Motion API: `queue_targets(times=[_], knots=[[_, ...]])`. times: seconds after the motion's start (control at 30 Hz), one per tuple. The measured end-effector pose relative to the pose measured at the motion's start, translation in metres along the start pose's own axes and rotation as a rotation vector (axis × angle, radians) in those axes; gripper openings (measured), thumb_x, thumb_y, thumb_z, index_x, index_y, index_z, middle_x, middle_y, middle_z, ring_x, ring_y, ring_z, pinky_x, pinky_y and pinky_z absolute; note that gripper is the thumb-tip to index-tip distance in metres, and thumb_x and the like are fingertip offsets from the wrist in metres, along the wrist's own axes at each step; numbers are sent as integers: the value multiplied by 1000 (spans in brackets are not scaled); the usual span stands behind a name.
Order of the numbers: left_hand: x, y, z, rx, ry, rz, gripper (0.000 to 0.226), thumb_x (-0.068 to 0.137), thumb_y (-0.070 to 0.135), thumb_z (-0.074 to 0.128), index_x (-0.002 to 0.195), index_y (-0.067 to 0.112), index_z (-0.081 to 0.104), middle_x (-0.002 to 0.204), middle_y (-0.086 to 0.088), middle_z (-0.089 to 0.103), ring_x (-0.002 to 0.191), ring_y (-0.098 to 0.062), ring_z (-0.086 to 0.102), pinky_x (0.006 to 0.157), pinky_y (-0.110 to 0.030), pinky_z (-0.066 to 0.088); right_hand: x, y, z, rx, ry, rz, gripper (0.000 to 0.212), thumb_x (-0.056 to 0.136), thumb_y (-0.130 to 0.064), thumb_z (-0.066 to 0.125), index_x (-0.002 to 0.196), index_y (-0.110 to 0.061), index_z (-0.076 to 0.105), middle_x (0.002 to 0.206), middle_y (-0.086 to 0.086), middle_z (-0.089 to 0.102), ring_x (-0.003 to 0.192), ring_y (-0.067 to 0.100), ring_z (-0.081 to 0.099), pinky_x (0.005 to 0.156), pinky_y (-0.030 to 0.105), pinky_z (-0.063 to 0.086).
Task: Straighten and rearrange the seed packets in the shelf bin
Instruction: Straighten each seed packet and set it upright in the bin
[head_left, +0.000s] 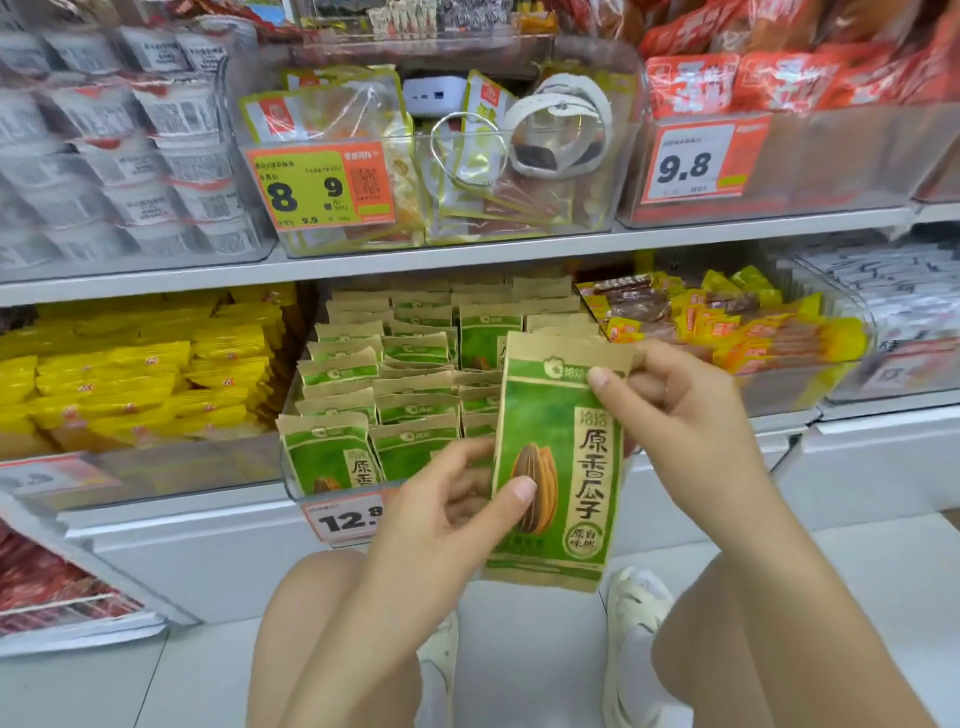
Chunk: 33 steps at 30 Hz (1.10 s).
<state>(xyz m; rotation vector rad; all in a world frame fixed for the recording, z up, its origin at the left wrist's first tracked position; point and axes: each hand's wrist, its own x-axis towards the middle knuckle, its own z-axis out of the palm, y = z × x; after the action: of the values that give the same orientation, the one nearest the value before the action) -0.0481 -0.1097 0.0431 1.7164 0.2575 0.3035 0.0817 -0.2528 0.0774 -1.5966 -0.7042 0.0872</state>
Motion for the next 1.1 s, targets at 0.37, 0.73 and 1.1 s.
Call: queue_targets(times=[0.37, 0.73, 1.1], knots=[[-45, -33, 12, -217, 153, -223, 35, 81, 32, 70, 111, 16, 66, 87, -10, 77, 86, -30, 73, 72, -45, 57, -92, 38, 31, 317, -84, 547, 31, 78, -32, 61, 101, -12, 70, 83, 5, 75, 71, 11, 69, 60, 19, 52], [-51, -41, 26, 7, 440, 19, 24, 92, 22, 68, 113, 32, 61, 111, 13, 70, 103, -2, 65, 76, -14, 52, -115, 34, 53, 494, 120, 563, 34, 77, -32, 63, 103, -11, 71, 97, 14, 74, 86, 27, 71, 74, 38, 57], [-53, -36, 38, -128, 342, -108, 45, 61, 59, 69, 96, 33, 59, 99, 22, 71, 101, 2, 65, 83, -34, 56, -117, 31, 53, 409, 71, 459, 32, 85, -35, 57, 103, -14, 73, 98, 6, 75, 89, 18, 70, 66, 25, 56]])
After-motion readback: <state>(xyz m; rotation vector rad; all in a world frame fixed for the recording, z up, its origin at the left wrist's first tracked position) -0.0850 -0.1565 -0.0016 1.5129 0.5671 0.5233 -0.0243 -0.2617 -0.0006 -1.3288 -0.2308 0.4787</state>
